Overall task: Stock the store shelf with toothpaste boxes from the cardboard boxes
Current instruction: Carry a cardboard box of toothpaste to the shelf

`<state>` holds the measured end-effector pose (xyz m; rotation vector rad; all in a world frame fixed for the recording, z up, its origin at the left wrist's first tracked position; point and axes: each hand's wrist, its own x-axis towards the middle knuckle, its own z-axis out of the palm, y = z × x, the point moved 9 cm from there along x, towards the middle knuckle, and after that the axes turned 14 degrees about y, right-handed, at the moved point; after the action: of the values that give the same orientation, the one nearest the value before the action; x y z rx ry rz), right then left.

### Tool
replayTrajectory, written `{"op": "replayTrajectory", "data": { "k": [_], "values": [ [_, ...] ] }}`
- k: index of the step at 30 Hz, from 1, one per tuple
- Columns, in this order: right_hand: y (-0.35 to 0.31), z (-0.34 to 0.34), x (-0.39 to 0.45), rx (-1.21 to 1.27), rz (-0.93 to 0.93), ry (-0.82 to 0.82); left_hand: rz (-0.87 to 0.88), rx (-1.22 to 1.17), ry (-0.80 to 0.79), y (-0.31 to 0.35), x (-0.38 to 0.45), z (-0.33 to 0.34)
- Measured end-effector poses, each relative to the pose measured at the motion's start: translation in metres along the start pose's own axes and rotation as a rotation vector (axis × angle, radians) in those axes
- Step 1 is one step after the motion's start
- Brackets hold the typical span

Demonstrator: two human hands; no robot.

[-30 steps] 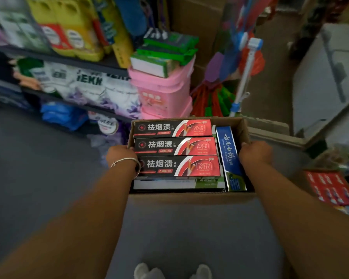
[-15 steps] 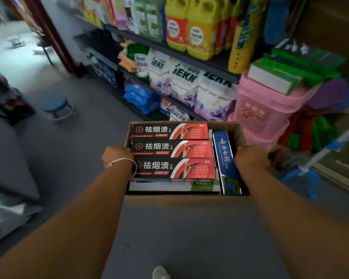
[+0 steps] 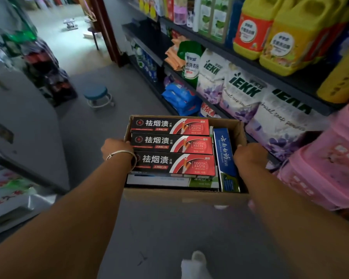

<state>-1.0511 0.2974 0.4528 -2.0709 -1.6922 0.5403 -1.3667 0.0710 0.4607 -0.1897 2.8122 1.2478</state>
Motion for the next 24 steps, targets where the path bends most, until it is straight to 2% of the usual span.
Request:
{"op": "replayTrajectory", "data": {
  "k": [11,24],
  "values": [
    [-0.157,0.106,0.063,0.01,-0.074,-0.059,-0.128,-0.022,0.046,0.043,0.141,0.056],
    [-0.362,0.247,0.097,0.003,-0.059,-0.068,-0.056,0.007,0.07,0.141,0.368,0.116]
  ]
}}
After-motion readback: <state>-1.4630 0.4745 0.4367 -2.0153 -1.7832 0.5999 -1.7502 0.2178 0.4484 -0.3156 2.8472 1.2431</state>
